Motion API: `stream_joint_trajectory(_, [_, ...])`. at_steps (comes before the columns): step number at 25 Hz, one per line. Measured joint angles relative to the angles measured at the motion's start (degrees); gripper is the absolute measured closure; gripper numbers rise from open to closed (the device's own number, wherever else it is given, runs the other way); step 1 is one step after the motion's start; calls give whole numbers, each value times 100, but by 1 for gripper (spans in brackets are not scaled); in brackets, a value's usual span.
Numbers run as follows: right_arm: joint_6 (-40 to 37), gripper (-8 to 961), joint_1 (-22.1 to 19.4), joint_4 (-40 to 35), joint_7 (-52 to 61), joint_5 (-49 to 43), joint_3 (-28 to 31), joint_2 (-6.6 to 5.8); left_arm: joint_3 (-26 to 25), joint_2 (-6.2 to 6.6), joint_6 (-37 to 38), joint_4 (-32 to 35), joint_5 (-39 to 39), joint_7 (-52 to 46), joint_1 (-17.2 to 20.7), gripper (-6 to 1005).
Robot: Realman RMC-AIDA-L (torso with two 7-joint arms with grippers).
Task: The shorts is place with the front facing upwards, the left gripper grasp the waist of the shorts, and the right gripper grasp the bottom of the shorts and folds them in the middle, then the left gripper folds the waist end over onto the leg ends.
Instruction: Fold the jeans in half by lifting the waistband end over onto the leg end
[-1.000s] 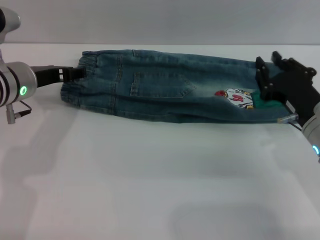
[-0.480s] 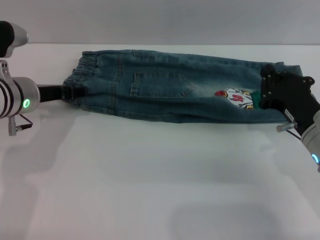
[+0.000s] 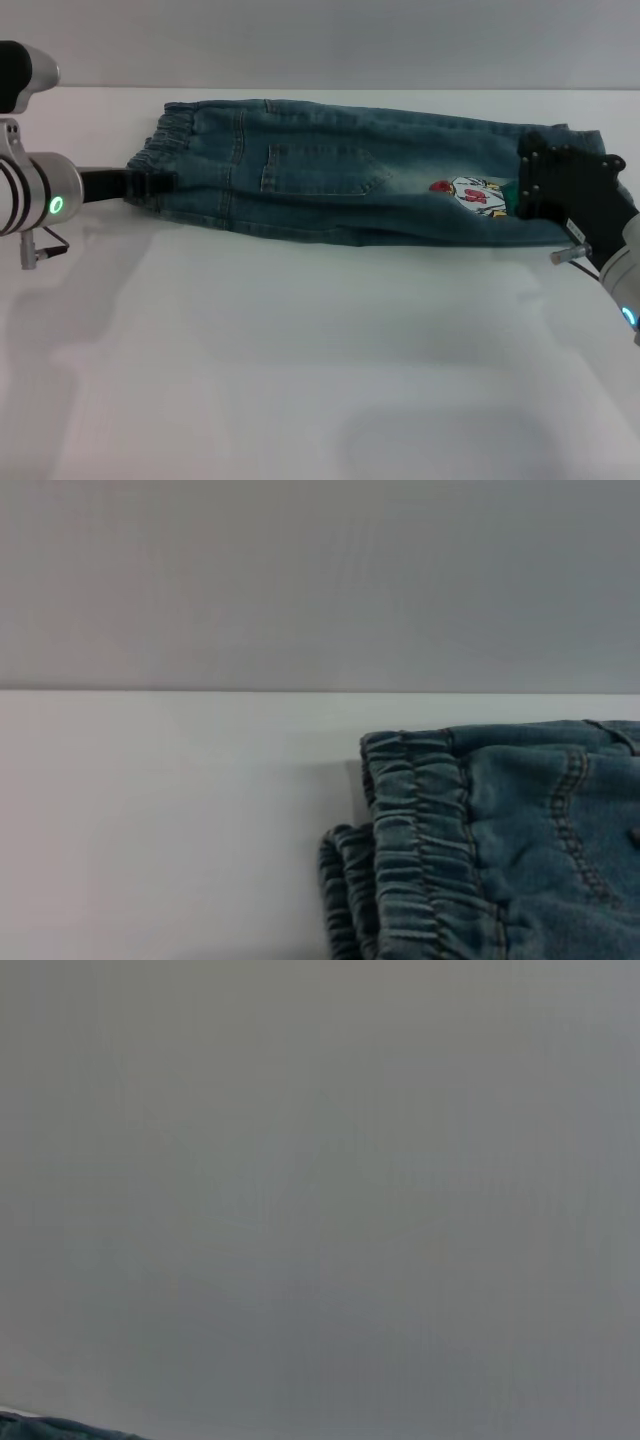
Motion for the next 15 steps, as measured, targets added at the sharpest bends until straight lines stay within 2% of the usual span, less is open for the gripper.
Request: stream_joint_trajectory(15, [226, 954, -1, 134, 15, 26, 43, -2, 35, -14, 27, 290, -1, 13, -185, 152])
